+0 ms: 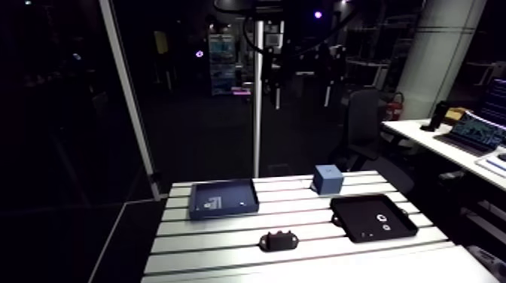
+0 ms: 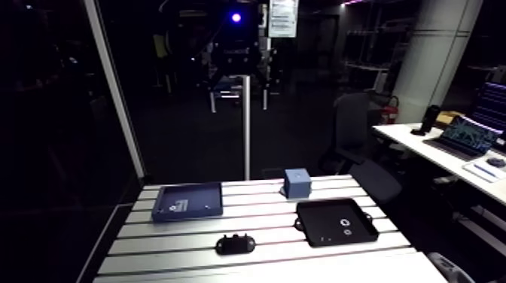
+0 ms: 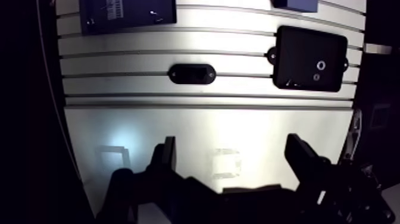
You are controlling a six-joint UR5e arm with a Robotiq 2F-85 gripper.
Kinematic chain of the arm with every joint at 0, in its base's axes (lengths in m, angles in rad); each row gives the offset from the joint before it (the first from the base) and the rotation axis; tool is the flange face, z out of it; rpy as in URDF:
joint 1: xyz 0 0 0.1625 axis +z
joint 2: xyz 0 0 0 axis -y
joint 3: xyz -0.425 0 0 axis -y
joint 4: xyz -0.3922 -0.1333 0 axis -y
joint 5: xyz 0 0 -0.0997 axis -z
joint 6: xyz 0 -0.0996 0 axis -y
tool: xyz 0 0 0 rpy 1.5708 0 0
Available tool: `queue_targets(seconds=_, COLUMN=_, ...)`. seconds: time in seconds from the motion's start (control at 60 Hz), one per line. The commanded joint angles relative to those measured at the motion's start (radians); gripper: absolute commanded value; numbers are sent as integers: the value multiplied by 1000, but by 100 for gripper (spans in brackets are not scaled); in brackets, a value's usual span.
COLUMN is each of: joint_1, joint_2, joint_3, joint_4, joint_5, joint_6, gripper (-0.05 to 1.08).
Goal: Pick up the M10 bolt and insert it into the hex recess until seated.
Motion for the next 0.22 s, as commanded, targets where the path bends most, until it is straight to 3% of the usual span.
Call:
queue_targets(seconds=0.017, joint_1=0, joint_2=4, joint_3=-3, joint_4=0, joint_5=-1, joint_6=0, gripper=0)
queue_targets(seconds=0.217, joint_1=0, joint_2=6, joint_3=-3, joint_4=0, joint_5=-1, joint_6=0, gripper=0)
